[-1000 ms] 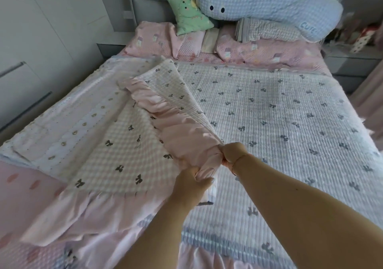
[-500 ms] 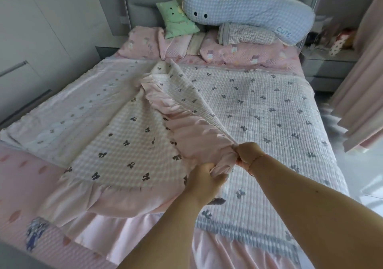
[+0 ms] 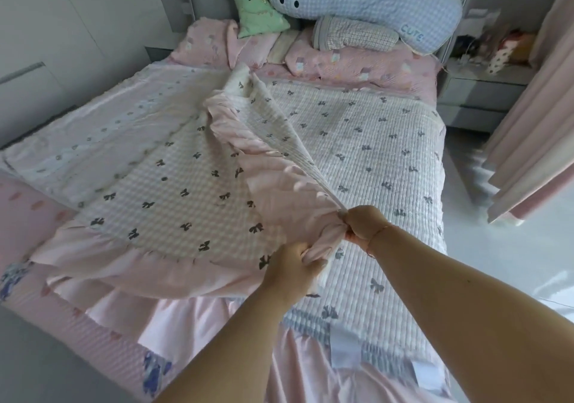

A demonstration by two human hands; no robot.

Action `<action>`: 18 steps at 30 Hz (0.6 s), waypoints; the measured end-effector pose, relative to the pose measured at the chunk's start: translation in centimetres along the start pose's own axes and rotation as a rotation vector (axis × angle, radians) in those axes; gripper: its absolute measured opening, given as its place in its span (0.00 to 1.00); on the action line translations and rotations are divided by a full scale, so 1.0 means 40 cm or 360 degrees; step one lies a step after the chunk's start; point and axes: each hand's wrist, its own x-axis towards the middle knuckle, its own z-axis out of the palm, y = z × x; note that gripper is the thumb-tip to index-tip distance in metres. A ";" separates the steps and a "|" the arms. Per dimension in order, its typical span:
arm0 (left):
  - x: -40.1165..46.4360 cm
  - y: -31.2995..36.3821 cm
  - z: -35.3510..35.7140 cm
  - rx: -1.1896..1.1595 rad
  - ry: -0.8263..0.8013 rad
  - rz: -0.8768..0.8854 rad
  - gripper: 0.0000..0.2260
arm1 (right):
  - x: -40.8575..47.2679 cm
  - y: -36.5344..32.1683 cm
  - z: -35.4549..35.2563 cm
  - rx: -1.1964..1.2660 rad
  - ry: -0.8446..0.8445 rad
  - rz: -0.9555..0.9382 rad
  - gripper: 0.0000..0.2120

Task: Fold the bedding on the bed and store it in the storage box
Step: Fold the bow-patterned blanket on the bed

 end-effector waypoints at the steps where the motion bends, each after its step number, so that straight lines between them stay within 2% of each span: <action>1: -0.003 0.013 0.042 -0.0001 0.0011 -0.0027 0.15 | 0.002 0.008 -0.042 -0.0033 -0.0031 0.0009 0.09; 3: -0.007 0.028 0.135 0.0036 0.0026 -0.0074 0.16 | 0.000 0.027 -0.131 0.0003 -0.0080 0.0058 0.08; 6: -0.025 0.051 0.243 0.0137 0.0119 -0.0102 0.13 | -0.007 0.048 -0.230 0.0001 -0.0201 0.0094 0.09; 10: -0.074 0.084 0.342 0.0249 0.0234 -0.0110 0.16 | -0.023 0.086 -0.321 -0.0054 -0.0383 0.0107 0.10; 13: -0.109 0.108 0.404 0.0309 0.0247 -0.0146 0.18 | -0.033 0.117 -0.386 0.0022 -0.0386 0.0155 0.03; 18: -0.150 0.152 0.520 0.0328 0.0241 -0.0211 0.18 | -0.048 0.158 -0.503 0.0026 -0.0401 0.0133 0.03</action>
